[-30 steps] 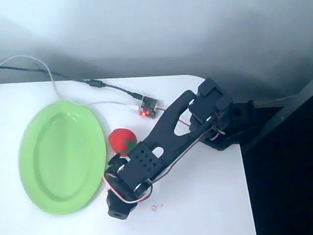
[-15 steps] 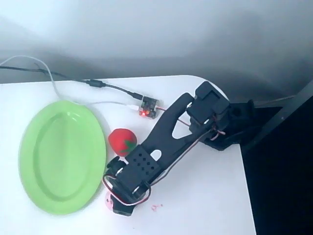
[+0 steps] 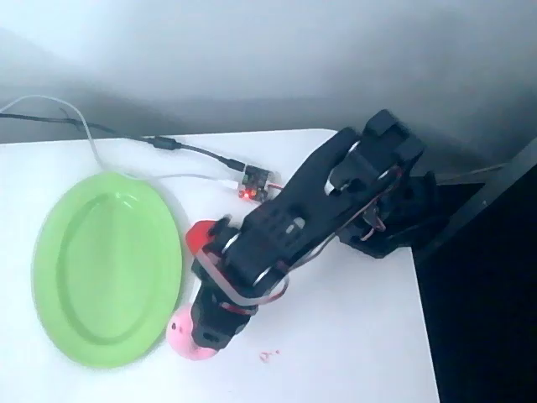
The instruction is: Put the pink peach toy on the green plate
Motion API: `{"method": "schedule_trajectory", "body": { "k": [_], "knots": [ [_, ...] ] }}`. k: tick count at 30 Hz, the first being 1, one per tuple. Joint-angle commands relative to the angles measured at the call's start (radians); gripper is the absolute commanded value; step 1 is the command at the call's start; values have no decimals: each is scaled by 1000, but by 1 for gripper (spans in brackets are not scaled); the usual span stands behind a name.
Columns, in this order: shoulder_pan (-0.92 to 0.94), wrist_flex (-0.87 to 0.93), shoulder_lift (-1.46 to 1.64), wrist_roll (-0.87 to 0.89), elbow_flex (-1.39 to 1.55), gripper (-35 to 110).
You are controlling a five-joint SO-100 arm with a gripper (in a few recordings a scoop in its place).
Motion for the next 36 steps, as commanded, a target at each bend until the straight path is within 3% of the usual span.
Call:
{"method": "schedule_trajectory", "body": {
  "k": [1, 5, 14, 24, 33, 35, 36],
  "knots": [
    [92, 15, 147, -83, 8, 0],
    [218, 0, 137, -210, 17, 0],
    [454, -244, -140, -499, -12, 0],
    [456, -245, -503, -515, -313, 0],
    [442, -245, -549, -486, -356, 1],
    [442, -245, -543, -443, -356, 27],
    [443, -245, -538, -440, -350, 33]
  ]
}}
